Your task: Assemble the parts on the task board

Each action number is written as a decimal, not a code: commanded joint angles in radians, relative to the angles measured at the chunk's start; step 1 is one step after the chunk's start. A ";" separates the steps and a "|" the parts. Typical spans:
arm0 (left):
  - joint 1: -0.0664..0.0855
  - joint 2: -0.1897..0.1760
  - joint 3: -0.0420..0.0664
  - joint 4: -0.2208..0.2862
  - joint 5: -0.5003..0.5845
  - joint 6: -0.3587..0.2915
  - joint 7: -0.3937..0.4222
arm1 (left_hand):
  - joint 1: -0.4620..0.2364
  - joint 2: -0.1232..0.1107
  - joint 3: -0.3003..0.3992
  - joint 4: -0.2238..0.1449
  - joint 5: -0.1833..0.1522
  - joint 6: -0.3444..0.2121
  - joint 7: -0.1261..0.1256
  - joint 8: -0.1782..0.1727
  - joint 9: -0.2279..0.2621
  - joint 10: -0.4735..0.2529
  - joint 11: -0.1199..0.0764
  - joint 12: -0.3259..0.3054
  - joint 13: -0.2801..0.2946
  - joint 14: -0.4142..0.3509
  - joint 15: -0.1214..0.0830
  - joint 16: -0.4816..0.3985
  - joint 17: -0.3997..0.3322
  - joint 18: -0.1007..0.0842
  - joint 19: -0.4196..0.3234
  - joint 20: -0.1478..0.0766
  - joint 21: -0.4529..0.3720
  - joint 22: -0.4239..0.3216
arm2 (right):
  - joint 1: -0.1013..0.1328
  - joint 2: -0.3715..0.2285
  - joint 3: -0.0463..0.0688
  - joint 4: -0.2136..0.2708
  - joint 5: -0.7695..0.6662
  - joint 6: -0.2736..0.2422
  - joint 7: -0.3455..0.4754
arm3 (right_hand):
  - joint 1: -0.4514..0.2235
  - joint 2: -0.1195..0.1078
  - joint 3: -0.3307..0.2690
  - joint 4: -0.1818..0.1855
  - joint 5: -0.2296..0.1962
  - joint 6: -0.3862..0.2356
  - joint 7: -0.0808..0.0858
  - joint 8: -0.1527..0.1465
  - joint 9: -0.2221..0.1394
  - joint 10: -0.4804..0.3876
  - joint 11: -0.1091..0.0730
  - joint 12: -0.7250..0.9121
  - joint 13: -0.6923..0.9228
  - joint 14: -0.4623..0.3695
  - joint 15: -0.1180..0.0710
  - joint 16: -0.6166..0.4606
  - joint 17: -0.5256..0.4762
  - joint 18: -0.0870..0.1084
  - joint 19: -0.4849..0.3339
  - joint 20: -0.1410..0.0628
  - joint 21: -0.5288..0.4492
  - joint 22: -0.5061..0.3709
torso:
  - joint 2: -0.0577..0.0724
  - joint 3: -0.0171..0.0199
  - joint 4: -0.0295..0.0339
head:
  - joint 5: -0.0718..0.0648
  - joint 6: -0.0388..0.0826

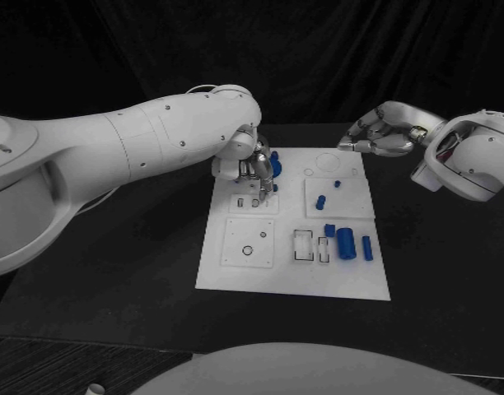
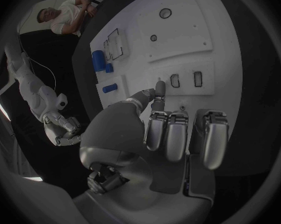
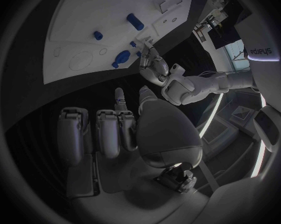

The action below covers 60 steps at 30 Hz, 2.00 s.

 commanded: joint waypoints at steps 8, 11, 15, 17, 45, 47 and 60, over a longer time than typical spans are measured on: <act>0.008 -0.033 0.001 0.046 0.007 -0.070 0.075 | -0.054 0.006 0.055 -0.039 -0.139 -0.040 0.001 0.007 0.030 0.136 -0.035 0.003 0.263 0.107 0.001 0.003 0.263 0.002 0.060 -0.002 -0.002 0.210 | -0.003 -0.010 0.001 0.008 0.000 0.001 -0.013 | 0.062 -0.002 0.001 -0.013 0.030 0.009 0.004 -0.003 -0.007 0.028 0.009 -0.006 0.067 0.074 0.009 -0.006 0.132 0.009 0.066 0.008 -0.005 0.241 | 0.001 0.0002 -0.0004 | -0.006 0.000; 0.017 -0.054 0.001 0.081 0.007 -0.079 0.099 | -0.065 0.012 0.049 -0.026 -0.164 -0.079 0.013 -0.018 0.020 0.136 -0.026 0.003 0.263 0.107 0.007 0.003 0.263 0.002 0.061 0.001 -0.002 0.211 | -0.003 -0.018 0.001 0.018 0.000 -0.008 -0.009 | 0.106 -0.010 0.011 -0.030 0.085 0.017 0.003 -0.002 -0.010 0.028 0.009 -0.006 0.066 0.074 0.008 -0.006 0.131 0.009 0.066 0.008 -0.005 0.241 | 0.001 0.0001 -0.0005 | -0.008 0.000; 0.027 -0.098 0.001 0.149 0.007 -0.090 0.145 | -0.089 0.020 0.039 0.007 -0.188 -0.150 0.043 -0.071 -0.016 0.136 0.000 0.003 0.263 0.107 0.029 0.003 0.263 0.001 0.062 0.019 -0.002 0.213 | -0.003 -0.032 0.001 0.042 -0.002 -0.039 -0.011 | 0.174 -0.025 0.028 -0.068 0.133 0.028 0.002 -0.001 -0.014 0.028 0.007 -0.006 0.065 0.076 0.006 -0.004 0.135 0.008 0.069 0.006 -0.002 0.242 | 0.000 -0.0001 -0.0004 | -0.017 0.000; 0.030 -0.127 0.001 0.190 0.007 -0.104 0.180 | -0.095 0.019 0.035 0.017 -0.193 -0.173 0.054 -0.088 -0.031 0.136 0.010 0.003 0.263 0.107 0.038 0.003 0.263 0.001 0.062 0.027 -0.002 0.214 | -0.003 -0.043 0.001 0.061 -0.021 -0.065 -0.018 | 0.181 -0.030 0.028 -0.071 0.129 0.031 0.003 0.000 -0.014 0.029 0.009 -0.005 0.066 0.076 0.007 -0.003 0.138 0.007 0.070 0.006 0.000 0.243 | 0.000 -0.0007 -0.0004 | -0.023 0.000; 0.041 -0.399 0.000 0.485 0.007 -0.130 0.180 | -0.116 0.020 -0.108 0.209 -0.152 -0.134 0.009 0.127 0.027 0.136 -0.027 0.003 0.263 0.107 0.009 0.003 0.263 0.003 0.060 0.007 -0.007 0.217 | -0.104 -0.152 0.000 0.319 -0.541 -0.115 -0.301 | 0.117 -0.102 -0.023 -0.033 0.155 0.072 -0.004 0.023 0.011 0.061 0.009 0.025 0.132 0.086 0.006 0.015 0.171 0.001 0.085 0.005 0.022 0.251 | -0.004 -0.0035 0.0003 | -0.073 0.007; 0.041 -0.409 0.000 0.493 0.007 -0.133 0.178 | -0.102 0.022 -0.118 0.212 -0.156 -0.143 -0.002 0.182 0.082 0.136 -0.036 0.003 0.263 0.107 0.001 0.003 0.263 0.002 0.061 -0.002 -0.006 0.219 | -0.113 -0.149 0.000 0.325 -0.560 -0.094 -0.326 | 0.125 -0.106 -0.018 -0.040 0.193 0.065 -0.003 0.023 0.018 0.062 0.012 0.026 0.134 0.087 0.009 0.017 0.173 0.002 0.084 0.006 0.020 0.250 | -0.006 -0.0042 0.0015 | -0.077 0.006; 0.041 -0.430 0.000 0.504 0.007 -0.133 0.187 | -0.092 0.034 -0.130 0.237 -0.210 -0.213 0.009 0.194 0.118 0.136 -0.030 0.003 0.263 0.107 0.004 0.003 0.263 0.002 0.061 -0.001 -0.008 0.219 | -0.133 -0.132 0.000 0.343 -0.610 0.002 -0.420 | 0.112 -0.121 -0.017 -0.043 0.167 0.055 0.001 0.025 0.036 0.068 0.019 0.033 0.151 0.089 0.015 0.022 0.184 0.002 0.084 0.012 0.020 0.250 | -0.003 -0.0008 -0.0012 | -0.085 0.011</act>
